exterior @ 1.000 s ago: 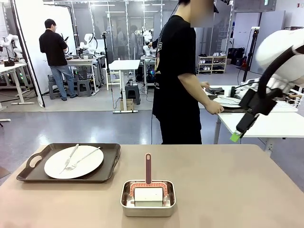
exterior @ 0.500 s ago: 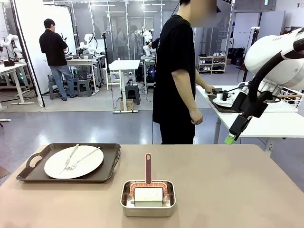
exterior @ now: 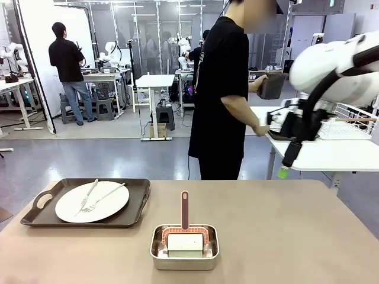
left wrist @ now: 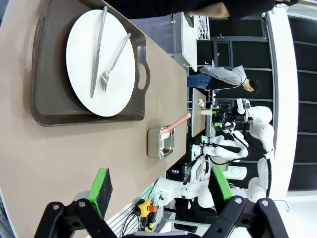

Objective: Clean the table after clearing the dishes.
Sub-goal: When the left (or right) Handle tray is removed, use the left hand (or right hand) to clean the left (or right) side of the table with the Lint Roller.

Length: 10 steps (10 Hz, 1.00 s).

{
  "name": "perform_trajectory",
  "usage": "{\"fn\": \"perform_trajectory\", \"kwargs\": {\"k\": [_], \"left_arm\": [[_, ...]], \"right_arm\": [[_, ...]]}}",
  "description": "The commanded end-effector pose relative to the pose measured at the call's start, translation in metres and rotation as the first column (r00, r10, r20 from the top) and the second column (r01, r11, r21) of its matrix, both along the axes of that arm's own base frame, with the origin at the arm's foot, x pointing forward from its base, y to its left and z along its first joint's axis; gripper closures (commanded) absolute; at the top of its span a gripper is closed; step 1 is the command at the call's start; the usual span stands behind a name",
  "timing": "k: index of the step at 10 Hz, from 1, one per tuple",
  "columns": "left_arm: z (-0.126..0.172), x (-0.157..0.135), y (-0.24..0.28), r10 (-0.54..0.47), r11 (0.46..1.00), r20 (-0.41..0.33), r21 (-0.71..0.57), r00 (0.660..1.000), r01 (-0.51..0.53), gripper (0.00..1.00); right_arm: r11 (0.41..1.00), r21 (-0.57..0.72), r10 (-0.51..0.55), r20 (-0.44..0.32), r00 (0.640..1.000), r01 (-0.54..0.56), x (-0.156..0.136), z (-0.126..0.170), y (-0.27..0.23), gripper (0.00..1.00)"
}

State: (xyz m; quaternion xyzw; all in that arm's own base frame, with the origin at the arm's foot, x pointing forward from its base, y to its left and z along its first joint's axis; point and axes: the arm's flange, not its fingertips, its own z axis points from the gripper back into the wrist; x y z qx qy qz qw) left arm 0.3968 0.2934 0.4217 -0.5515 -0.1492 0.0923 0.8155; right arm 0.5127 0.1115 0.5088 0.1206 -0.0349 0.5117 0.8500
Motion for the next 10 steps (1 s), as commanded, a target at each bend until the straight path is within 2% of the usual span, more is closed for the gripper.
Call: {"fn": "perform_trajectory", "kwargs": {"k": [1, 4, 7, 8, 10], "left_arm": [[0.000, -0.001, 0.001, 0.014, 1.000, 0.010, -0.009, 1.000, -0.014, 0.00], [0.000, -0.001, 0.001, 0.014, 1.000, 0.010, -0.009, 1.000, -0.014, 0.00], [0.000, -0.001, 0.001, 0.014, 1.000, 0.010, -0.009, 1.000, -0.014, 0.00], [0.000, -0.001, 0.001, 0.014, 1.000, 0.010, -0.009, 1.000, -0.014, 0.00], [0.000, -0.001, 0.001, 0.014, 1.000, 0.010, -0.009, 1.000, -0.014, 0.00]], "right_arm": [[0.982, -0.102, 0.166, 0.027, 0.986, -0.162, 0.039, 0.001, 0.056, 0.00], [0.950, -0.180, 0.263, 0.028, 0.964, -0.254, 0.067, -0.010, 0.136, 0.00], [0.939, -0.143, 0.305, -0.069, 0.950, -0.312, 0.078, -0.018, 0.202, 0.00], [0.925, -0.101, 0.353, -0.125, 0.927, -0.366, 0.073, -0.026, 0.221, 0.00], [0.913, -0.080, 0.382, -0.181, 0.906, -0.401, 0.064, -0.048, 0.246, 0.00]]}}
